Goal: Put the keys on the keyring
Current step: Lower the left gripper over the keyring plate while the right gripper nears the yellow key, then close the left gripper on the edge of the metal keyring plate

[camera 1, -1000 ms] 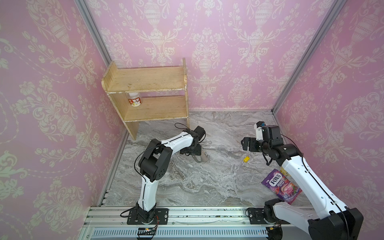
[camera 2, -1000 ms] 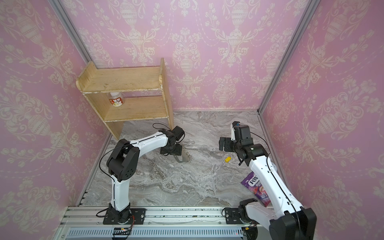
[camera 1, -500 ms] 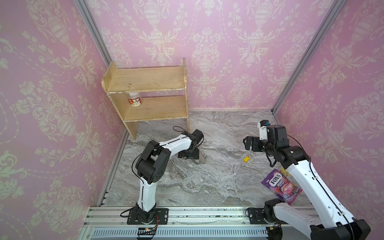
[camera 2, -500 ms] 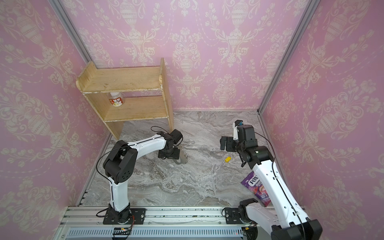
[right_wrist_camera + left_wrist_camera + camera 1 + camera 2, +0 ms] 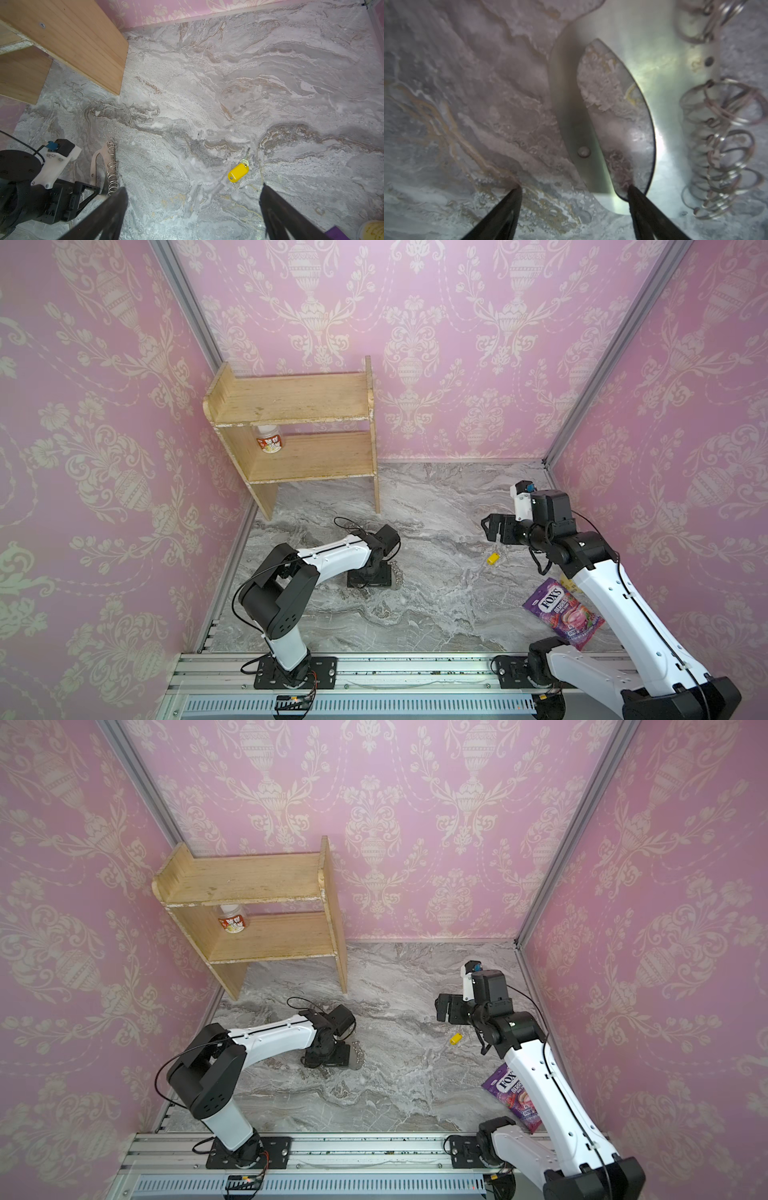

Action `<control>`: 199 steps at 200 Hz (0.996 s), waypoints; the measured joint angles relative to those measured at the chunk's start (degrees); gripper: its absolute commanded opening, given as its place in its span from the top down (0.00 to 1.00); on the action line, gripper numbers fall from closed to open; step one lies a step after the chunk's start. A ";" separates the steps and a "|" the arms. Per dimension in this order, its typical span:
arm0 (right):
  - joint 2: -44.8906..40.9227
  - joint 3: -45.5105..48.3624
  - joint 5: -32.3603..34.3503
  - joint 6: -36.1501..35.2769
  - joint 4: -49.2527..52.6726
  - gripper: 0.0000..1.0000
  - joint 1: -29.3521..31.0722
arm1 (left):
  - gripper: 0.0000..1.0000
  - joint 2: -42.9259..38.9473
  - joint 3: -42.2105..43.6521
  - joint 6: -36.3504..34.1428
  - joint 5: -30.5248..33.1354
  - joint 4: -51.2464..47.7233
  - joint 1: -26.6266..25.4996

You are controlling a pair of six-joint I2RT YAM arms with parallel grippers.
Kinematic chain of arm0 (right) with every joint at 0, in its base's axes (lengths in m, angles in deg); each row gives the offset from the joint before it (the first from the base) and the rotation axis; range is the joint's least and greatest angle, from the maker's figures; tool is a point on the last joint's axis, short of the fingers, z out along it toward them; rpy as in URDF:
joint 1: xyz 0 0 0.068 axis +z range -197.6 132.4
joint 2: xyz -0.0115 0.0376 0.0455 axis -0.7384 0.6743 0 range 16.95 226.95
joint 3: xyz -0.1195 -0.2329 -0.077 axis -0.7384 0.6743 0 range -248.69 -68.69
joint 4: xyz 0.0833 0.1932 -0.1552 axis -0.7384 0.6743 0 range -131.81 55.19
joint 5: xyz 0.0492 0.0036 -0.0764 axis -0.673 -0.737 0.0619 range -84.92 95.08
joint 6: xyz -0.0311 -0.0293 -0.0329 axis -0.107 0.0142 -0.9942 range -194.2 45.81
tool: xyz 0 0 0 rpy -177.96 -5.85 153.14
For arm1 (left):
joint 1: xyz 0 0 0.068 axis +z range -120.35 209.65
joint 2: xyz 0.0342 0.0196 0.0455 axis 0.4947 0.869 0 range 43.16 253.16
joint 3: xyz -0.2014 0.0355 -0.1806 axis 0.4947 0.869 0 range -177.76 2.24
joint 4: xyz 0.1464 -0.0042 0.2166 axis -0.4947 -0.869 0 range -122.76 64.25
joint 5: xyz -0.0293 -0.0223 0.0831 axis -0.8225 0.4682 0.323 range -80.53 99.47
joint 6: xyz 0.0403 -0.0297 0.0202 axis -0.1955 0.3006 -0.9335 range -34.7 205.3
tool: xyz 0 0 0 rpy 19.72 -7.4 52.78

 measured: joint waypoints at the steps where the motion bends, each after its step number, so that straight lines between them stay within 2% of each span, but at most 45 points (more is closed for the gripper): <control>1: 0.00 0.04 0.00 0.00 0.00 0.00 0.02 | 0.17 -0.04 0.00 0.02 0.02 -0.04 -0.04; 40: 0.11 3.61 -0.85 1.36 -2.03 0.00 2.36 | 0.20 -0.98 -0.85 -0.04 2.45 -5.79 -0.85; 65: 0.24 6.51 -2.12 2.54 -3.82 0.00 4.87 | 0.24 -5.79 -1.97 -0.87 4.02 -6.60 -1.14; 92: 0.79 9.64 -4.72 3.82 -6.78 0.00 7.48 | 0.27 -15.87 -0.26 -2.75 3.19 -0.61 -3.91; 125: 2.84 12.52 -8.22 4.46 -9.42 0.00 9.94 | 0.35 -26.23 11.37 -5.92 -3.41 11.10 -7.26; 148: 3.61 13.73 -9.75 4.26 -10.86 0.00 10.23 | 0.42 -25.73 16.09 -9.60 -6.86 14.51 -7.26; 199: 4.50 13.94 -10.49 2.51 -12.37 0.00 10.23 | 0.54 -20.17 19.23 -17.27 -10.19 22.14 -7.26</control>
